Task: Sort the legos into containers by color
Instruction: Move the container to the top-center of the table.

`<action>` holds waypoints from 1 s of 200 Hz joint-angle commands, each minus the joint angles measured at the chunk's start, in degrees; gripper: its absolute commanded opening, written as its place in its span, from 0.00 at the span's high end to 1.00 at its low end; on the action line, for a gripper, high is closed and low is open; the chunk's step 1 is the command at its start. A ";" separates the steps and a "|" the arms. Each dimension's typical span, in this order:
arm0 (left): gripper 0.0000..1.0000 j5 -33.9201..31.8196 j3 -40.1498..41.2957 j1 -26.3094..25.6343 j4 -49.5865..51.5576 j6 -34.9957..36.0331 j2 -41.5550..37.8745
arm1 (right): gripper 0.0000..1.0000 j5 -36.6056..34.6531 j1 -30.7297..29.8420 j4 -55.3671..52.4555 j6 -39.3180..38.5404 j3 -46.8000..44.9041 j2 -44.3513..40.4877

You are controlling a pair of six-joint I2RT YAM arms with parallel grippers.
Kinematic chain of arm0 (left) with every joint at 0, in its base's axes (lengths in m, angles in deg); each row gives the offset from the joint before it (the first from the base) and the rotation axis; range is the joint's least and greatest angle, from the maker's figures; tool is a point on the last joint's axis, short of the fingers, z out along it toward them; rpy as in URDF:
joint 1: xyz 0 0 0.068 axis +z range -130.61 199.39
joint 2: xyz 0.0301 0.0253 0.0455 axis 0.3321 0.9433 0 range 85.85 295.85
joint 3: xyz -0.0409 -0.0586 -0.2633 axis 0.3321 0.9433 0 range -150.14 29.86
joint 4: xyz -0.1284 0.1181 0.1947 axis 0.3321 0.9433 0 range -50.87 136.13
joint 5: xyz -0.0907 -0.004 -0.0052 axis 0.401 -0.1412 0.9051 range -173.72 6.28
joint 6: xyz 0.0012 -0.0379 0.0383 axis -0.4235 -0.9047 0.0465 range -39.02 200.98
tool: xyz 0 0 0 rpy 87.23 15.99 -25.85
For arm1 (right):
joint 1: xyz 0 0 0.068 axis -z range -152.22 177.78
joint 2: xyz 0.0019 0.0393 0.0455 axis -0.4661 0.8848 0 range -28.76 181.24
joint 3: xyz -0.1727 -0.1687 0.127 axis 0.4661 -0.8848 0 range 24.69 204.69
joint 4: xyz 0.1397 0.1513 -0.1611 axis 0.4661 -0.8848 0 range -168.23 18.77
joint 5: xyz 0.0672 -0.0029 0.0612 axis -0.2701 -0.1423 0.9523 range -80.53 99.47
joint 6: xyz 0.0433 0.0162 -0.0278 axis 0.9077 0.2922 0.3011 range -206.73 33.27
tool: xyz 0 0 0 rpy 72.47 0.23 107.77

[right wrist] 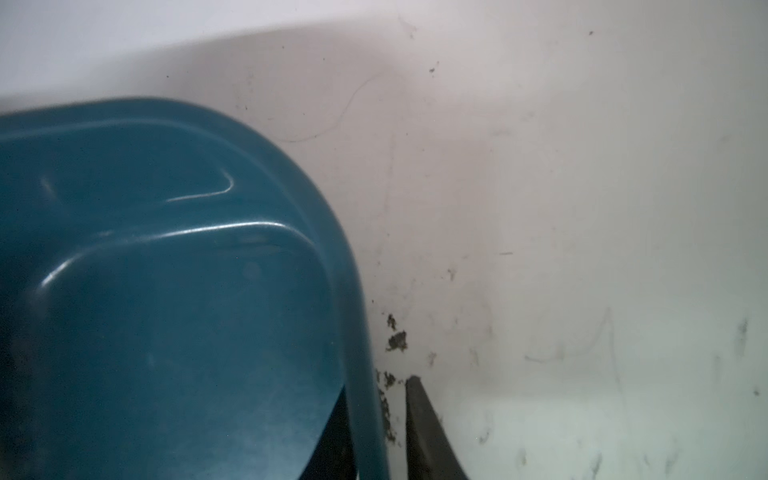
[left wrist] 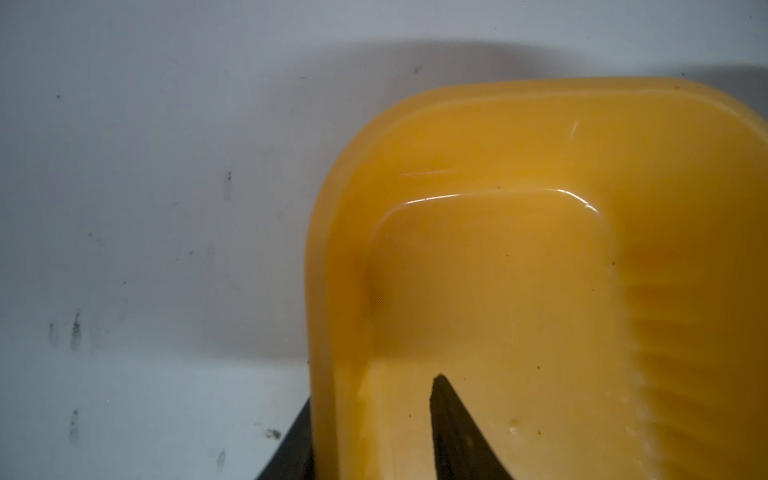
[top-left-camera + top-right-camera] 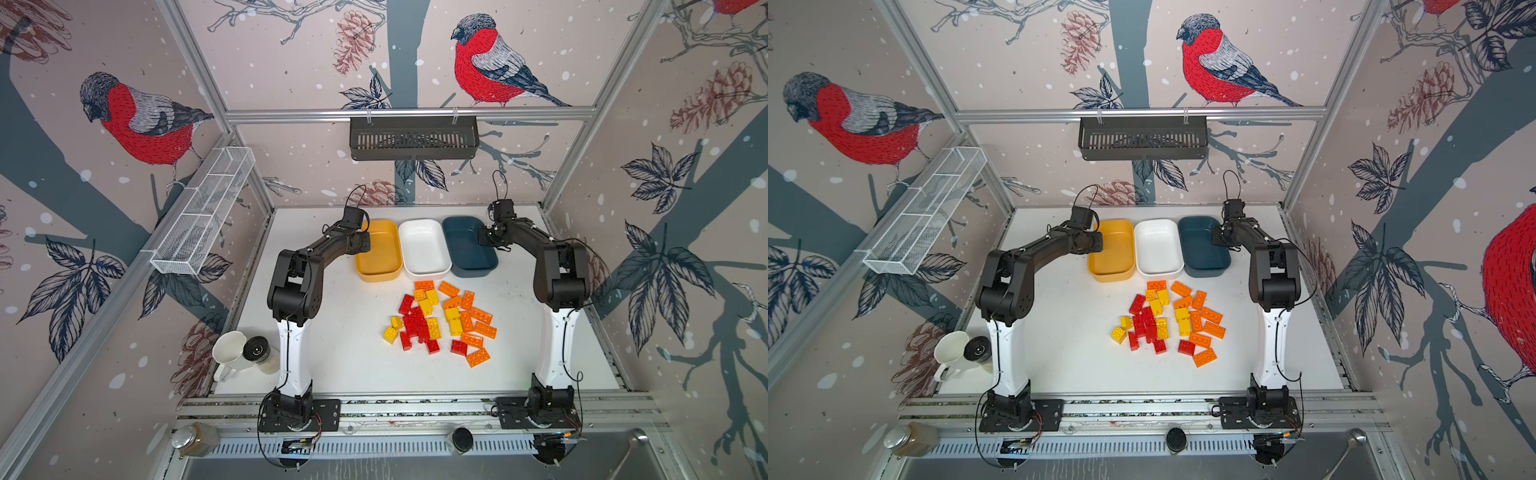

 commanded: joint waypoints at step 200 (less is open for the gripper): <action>0.64 0.95 2.76 0.04 3.00 -2.25 -3.17 | 0.79 -13.35 -0.29 -2.35 -2.00 -1.07 -2.62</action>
